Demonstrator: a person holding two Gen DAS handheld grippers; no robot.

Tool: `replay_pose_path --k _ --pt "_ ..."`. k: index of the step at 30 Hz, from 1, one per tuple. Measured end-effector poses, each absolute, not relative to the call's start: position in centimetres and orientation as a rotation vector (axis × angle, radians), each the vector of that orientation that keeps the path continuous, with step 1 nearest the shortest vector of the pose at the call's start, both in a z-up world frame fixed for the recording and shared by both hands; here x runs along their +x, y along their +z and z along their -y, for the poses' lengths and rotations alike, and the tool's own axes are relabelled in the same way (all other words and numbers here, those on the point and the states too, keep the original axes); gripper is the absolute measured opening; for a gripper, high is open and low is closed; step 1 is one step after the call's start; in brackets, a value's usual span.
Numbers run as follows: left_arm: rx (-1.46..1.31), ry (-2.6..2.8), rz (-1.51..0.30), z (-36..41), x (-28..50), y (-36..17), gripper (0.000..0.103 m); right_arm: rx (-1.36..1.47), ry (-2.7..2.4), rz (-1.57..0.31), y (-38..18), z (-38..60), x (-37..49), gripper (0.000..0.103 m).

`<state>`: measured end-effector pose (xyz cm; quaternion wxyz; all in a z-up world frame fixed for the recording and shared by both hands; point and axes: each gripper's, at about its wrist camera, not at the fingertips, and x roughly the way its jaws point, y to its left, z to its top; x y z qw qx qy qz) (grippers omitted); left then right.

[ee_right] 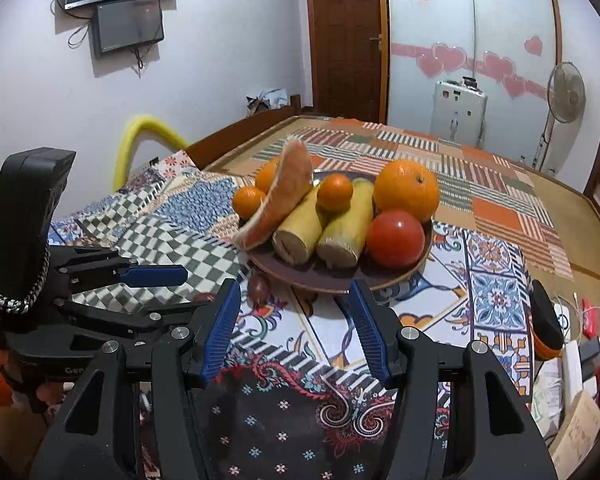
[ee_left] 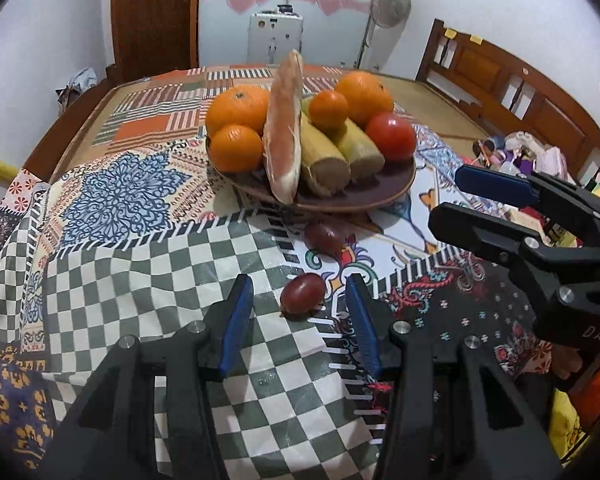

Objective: Organize fruits
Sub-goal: 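Grasp a dark red date with the left gripper while the right gripper grasps another date, then carry both dates onto the purple plate and open both grippers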

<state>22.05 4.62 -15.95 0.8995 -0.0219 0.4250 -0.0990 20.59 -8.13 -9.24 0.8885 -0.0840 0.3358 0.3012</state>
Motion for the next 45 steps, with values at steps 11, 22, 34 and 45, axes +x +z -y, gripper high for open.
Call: replay_pose_path --k 11,22,34,45 --pt "0.005 -0.222 -0.897 -3.5 22.7 -16.9 0.024 -0.197 0.671 -0.759 -10.8 6.9 21.3 0.041" --pt "0.009 -0.182 -0.844 -5.4 21.2 -16.0 0.022 -0.238 0.711 -0.842 -11.9 3.9 22.6 0.026" --pt "-0.015 -0.168 -0.821 -7.0 20.1 -15.1 0.022 -0.285 0.703 -0.889 -13.0 2.3 23.5 0.015" --pt "-0.028 -0.197 -0.78 -5.1 21.1 -13.4 0.022 -0.28 0.695 -0.795 -10.9 4.6 21.4 0.014"
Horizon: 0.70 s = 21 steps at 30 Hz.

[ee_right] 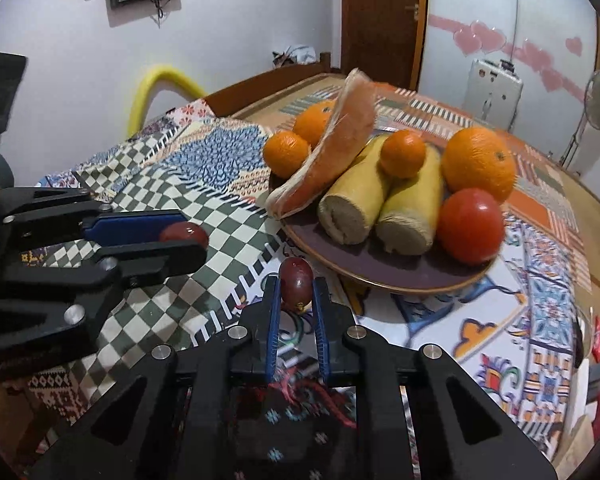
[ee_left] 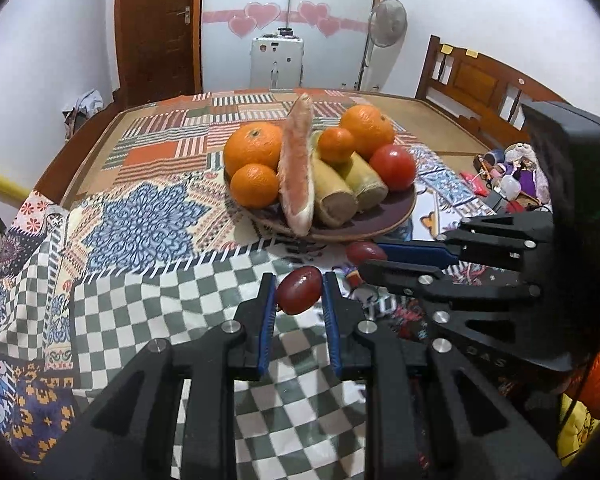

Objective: Organize fruits
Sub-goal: 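Carry both dates onto the purple plate and open both grippers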

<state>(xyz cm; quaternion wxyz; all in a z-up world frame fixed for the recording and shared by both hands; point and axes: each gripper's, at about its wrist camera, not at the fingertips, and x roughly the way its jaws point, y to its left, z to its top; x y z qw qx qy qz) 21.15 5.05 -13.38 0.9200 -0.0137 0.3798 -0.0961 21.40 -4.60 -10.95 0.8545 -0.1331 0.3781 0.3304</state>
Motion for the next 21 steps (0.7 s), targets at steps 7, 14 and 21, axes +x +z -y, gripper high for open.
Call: replay_pose_path --k 7,14,21 --pt "-0.039 -0.23 -0.75 -3.6 22.2 -12.4 0.022 -0.212 0.66 -0.733 -8.9 7.0 21.5 0.014" --pt "-0.041 -0.251 -0.737 -1.9 23.7 -12.3 0.022 -0.179 0.626 -0.724 -8.8 7.8 23.1 0.014" --pt "-0.043 -0.246 -0.771 -1.0 25.9 -13.4 0.022 -0.187 0.629 -0.767 -10.4 7.5 24.7 0.014"
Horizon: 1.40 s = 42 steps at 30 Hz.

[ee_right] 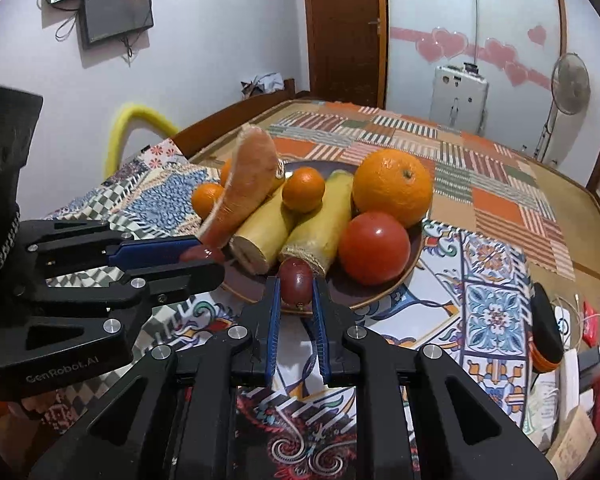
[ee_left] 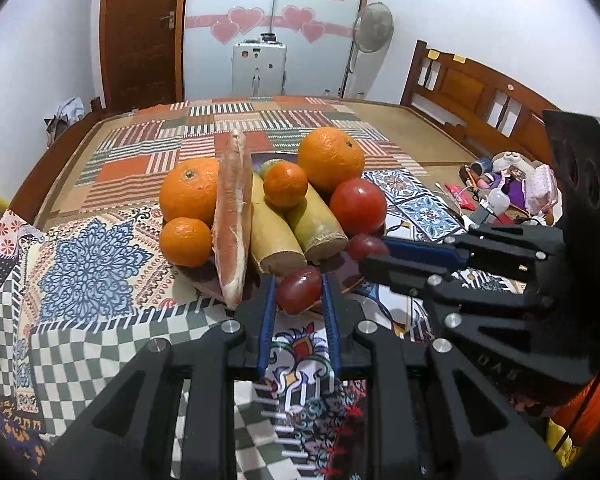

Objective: Organize fruits

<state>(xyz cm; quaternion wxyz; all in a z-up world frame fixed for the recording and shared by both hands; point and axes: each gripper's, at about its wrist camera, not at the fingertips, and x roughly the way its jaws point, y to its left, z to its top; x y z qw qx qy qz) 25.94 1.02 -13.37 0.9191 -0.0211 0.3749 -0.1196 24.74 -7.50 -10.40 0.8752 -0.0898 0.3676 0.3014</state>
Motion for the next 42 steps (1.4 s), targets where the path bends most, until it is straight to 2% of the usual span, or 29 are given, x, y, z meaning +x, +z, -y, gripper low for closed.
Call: replay_pose_path --k 17,22,24,27,34,42 --pt "-0.029 -0.242 -0.769 -0.8 27.1 -13.7 0.022 -0.203 0.645 -0.78 -11.1 7.3 25.1 0.015" --pt "-0.035 -0.237 -0.768 -1.1 26.6 -13.6 0.026 -0.196 0.647 -0.782 -11.0 7.3 25.0 0.027" --pt "-0.052 -0.239 -0.767 -1.4 26.4 -13.5 0.031 -0.194 0.646 -0.774 -10.7 7.4 24.9 0.028" --pt "-0.07 -0.243 -0.754 -2.0 25.8 -13.0 0.031 -0.188 0.644 -0.753 -10.1 7.8 24.5 0.028" --pt "-0.075 -0.202 -0.628 -3.2 22.3 -9.2 0.031 -0.142 0.619 -0.646 -6.6 9.4 22.3 0.028" --pt "-0.037 -0.098 -0.371 -2.8 15.5 -2.4 0.031 -0.055 0.574 -0.396 1.2 11.9 16.2 0.028"
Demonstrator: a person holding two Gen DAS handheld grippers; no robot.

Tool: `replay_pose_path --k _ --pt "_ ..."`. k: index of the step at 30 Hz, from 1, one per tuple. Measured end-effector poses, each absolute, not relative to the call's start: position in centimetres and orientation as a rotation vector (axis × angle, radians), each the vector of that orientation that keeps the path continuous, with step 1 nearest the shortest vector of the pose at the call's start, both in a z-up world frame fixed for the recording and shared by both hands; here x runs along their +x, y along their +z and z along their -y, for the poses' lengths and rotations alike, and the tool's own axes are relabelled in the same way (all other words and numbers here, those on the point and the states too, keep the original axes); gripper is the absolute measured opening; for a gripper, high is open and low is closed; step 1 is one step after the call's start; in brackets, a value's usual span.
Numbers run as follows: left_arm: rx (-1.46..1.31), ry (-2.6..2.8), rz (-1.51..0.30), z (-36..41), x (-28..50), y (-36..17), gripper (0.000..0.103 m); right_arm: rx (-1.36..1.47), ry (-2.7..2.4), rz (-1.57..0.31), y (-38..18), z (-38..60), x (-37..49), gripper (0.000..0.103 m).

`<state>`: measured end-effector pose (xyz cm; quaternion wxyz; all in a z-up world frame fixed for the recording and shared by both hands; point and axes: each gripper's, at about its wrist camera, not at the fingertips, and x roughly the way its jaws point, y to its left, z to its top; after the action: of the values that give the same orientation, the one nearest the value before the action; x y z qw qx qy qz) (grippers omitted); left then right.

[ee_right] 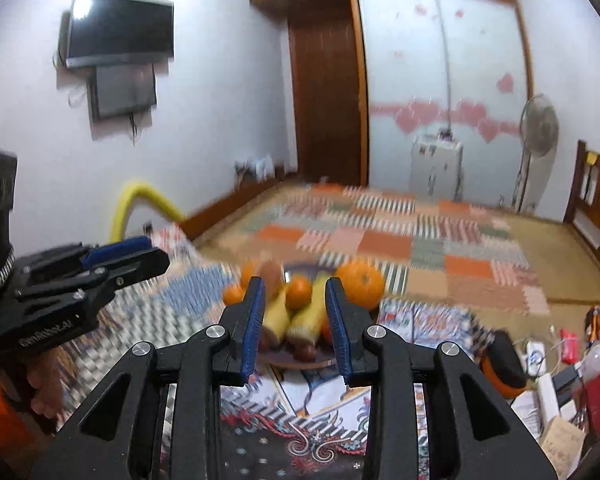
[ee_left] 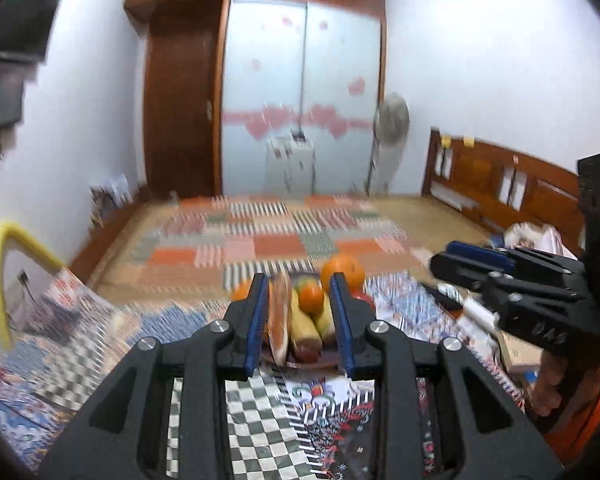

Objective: Organize fruits

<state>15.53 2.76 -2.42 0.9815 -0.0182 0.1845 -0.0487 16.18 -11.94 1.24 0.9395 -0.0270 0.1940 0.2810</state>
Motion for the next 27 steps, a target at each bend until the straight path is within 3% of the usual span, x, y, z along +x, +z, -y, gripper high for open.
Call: replay_pose_path --k 7,11,14,16,21,24,27 --pt "-0.029 -0.039 -0.201 -1.6 8.9 1.8 0.032 -0.028 0.552 -0.215 5.6 12.7 9.6 0.031" --pt "-0.044 -0.028 -0.147 -1.1 5.9 3.1 0.058 -0.011 0.538 -0.142 6.7 12.9 6.9 0.05" --pt "-0.038 -0.001 -0.109 -0.7 4.1 3.7 0.065 -0.017 0.513 -0.099 7.0 12.7 5.6 0.06" --pt "-0.033 0.003 -0.097 -0.7 3.0 4.0 0.071 -0.016 0.499 -0.08 7.1 12.7 5.0 0.074" --pt "-0.04 0.0 -0.068 -0.8 0.8 4.6 0.094 -0.022 0.456 -0.055 7.1 12.6 4.2 0.091" --pt "-0.036 0.005 -0.057 -0.6 -0.1 4.7 0.099 -0.015 0.442 -0.054 6.9 12.8 4.1 0.102" --pt "-0.027 0.016 -0.049 -0.5 -1.0 4.7 0.102 -0.009 0.432 -0.057 7.0 13.1 3.6 0.103"
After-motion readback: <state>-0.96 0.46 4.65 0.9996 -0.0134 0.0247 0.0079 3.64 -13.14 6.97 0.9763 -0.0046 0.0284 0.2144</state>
